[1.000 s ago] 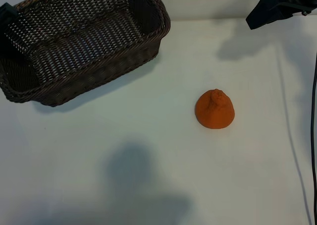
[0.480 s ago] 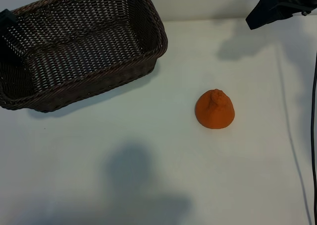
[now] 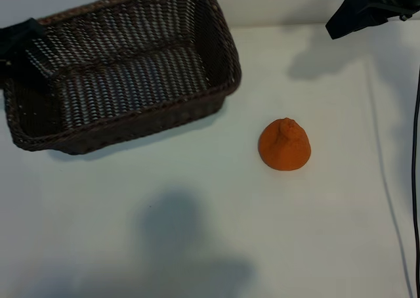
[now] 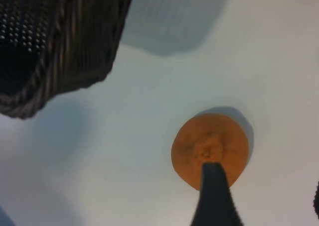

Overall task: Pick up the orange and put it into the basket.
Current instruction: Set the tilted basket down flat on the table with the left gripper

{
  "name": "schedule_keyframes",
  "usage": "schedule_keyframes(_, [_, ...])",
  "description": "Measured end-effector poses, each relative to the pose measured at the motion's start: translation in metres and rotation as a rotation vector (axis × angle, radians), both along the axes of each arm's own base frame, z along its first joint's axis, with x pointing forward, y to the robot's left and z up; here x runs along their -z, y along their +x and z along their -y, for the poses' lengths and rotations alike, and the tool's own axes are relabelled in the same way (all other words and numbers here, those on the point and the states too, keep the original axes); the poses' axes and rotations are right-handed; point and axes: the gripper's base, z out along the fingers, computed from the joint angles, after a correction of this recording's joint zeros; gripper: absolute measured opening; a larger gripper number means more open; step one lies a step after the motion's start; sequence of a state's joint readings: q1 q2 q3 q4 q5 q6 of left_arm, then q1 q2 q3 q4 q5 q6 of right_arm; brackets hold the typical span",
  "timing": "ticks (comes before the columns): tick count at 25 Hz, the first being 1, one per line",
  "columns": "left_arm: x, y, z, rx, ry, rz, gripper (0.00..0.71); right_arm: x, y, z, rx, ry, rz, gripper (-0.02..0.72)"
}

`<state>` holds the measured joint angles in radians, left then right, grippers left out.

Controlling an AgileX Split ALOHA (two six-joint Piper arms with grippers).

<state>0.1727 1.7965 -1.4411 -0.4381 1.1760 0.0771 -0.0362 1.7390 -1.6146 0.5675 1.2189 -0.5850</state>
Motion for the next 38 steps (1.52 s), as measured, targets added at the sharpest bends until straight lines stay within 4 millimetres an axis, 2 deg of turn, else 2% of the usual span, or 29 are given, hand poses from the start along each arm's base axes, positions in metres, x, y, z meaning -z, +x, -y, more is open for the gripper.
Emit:
schedule_keyframes(11, [0.005, 0.03, 0.031, 0.132, 0.007, 0.04, 0.159, 0.0, 0.0, 0.0, 0.0, 0.0, 0.0, 0.462])
schedule_keyframes(18, [0.011, 0.048, 0.042, 0.177, 0.009, 0.06, 0.158, 0.0, 0.0, 0.0, 0.0, 0.0, 0.0, 0.462])
schedule_keyframes(29, [0.015, 0.052, 0.043, 0.241, 0.013, 0.083, 0.158, 0.0, 0.0, 0.0, 0.0, 0.0, 0.0, 0.462])
schedule_keyframes(34, [0.016, 0.052, 0.052, 0.274, 0.014, 0.083, 0.158, 0.0, 0.0, 0.0, 0.0, 0.0, 0.0, 0.462])
schedule_keyframes(38, [0.027, 0.055, 0.06, 0.288, 0.01, 0.052, 0.158, 0.0, 0.0, 0.0, 0.0, 0.0, 0.0, 0.462])
